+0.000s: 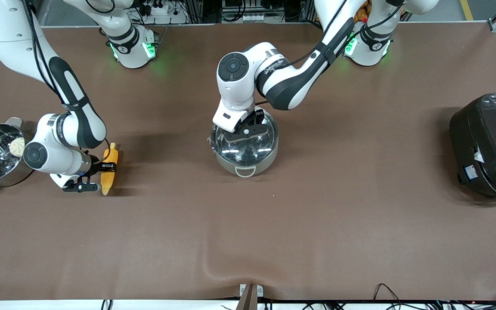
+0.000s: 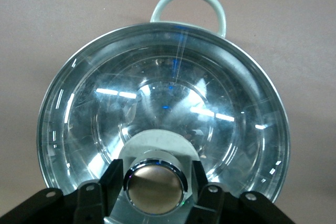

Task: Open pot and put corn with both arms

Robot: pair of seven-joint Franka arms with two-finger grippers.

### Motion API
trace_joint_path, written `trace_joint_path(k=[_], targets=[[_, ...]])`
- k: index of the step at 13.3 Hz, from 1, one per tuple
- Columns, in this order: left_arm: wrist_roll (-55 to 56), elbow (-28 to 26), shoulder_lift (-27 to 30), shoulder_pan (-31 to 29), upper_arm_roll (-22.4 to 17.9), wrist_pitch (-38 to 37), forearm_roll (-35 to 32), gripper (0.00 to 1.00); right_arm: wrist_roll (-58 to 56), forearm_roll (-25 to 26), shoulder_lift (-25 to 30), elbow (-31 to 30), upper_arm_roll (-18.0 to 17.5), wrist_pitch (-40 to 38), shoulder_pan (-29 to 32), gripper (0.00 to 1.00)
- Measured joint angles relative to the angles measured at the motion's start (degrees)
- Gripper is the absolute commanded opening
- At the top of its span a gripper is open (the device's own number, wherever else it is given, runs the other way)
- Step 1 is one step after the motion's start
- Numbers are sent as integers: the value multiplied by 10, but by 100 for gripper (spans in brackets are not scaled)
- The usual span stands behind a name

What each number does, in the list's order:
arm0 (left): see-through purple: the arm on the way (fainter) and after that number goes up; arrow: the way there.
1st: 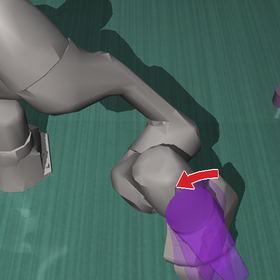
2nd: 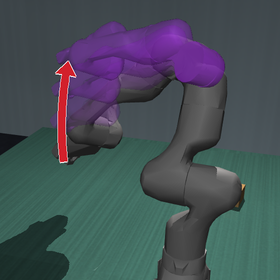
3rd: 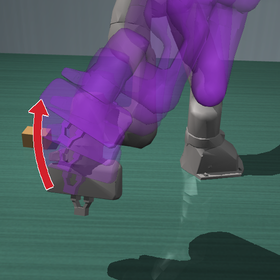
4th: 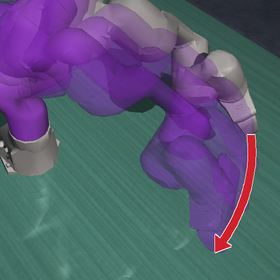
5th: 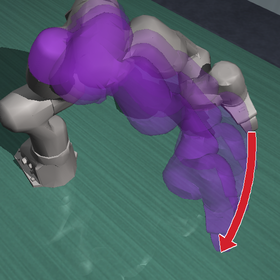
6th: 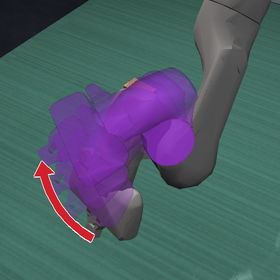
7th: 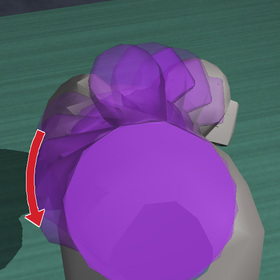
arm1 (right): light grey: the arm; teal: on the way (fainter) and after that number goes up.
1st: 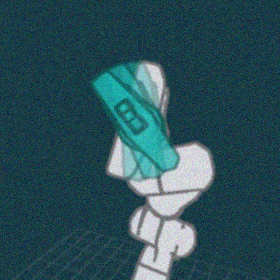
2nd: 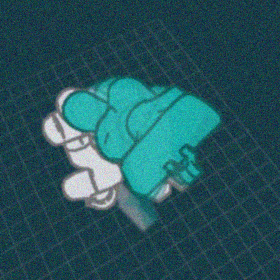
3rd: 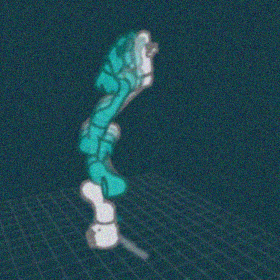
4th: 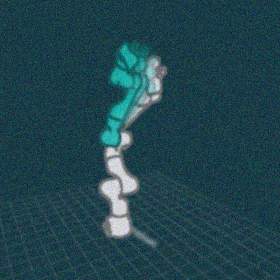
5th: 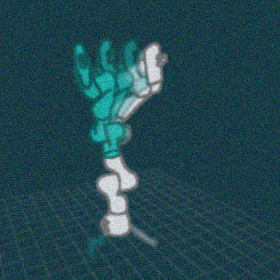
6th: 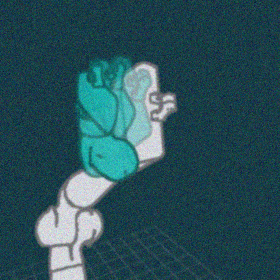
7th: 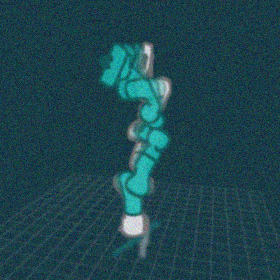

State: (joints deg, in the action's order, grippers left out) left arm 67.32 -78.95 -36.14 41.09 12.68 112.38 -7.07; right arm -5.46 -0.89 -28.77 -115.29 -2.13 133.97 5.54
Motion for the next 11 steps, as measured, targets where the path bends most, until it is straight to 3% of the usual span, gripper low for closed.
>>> trace_joint_path(k=[2, 8, 11], targets=[[0, -2, -1, 0, 0, -1, 0, 0, -4, 0, 12, 11, -3, -25, -6, 2], [15, 9, 9, -7, 0, -34, 0, 0, 8, -1, 52, 93, -15, -176, -46, 3], [11, 8, 75, -58, 0, -90, 0, 0, 9, -1, 65, 108, -22, -194, -73, 2]])
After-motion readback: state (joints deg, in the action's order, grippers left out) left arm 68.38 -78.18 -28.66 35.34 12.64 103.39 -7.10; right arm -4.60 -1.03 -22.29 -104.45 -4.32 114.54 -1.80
